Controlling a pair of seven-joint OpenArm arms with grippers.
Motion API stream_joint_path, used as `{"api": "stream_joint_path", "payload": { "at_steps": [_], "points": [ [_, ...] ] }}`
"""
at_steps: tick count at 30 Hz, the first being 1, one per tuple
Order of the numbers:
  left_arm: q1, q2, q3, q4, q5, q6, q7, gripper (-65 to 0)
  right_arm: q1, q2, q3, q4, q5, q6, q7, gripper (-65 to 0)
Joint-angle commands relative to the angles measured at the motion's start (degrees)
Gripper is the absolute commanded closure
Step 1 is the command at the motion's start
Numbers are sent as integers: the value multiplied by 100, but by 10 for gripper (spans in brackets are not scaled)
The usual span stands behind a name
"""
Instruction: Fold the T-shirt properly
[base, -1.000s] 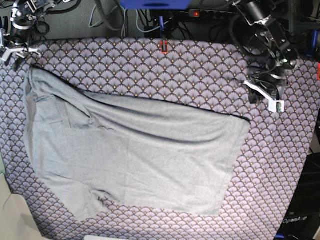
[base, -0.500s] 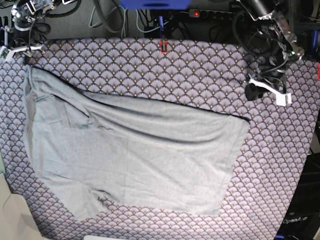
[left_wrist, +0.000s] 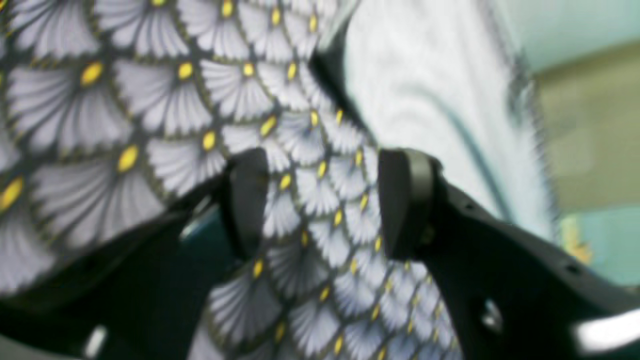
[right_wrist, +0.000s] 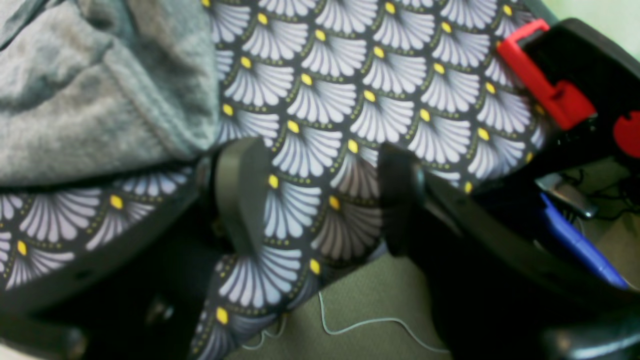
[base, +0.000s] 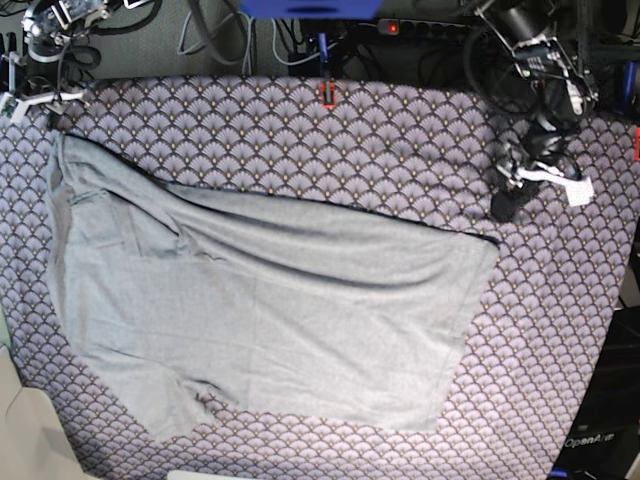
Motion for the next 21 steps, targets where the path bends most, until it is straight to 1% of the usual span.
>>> {"api": "stream_joint_path", "payload": {
  "at_steps": [1,2,5,7,10,13,17,21],
  "points": [
    [-40,-59,-19,-185,240,300,256,-367,-6,41,7,62,-73,-3,-57,-363],
    [-110,-68,-19,-282,152,256,256,-366,-14,41,7,53,-73,-3,-57,-363],
    [-295,-24,-10,-396,-33,-34,274,-366,-14,41,7,44,-73,-3,-48,-363],
    [-391,11,-10,-396,-129,-105,327,-366,-14,41,7,44,-82,-3,-30,-363],
    [-400,231,-1,-335,-279,-122,336,-366,-14,41,7,44,-82,-3,-21,-363],
    [-339,363,140,-150,-384,-105,336,-366,-14,41,-2,44,-82,-3,-13,-363],
    [-22,407,421,158,-393,-70,336,-366,-14,41,-2,44,-82,-3,-13,-363],
    [496,398,412,395,-393,-70,336,-366,3,41,-2,44,-82,-3,-4,-363]
  ]
}}
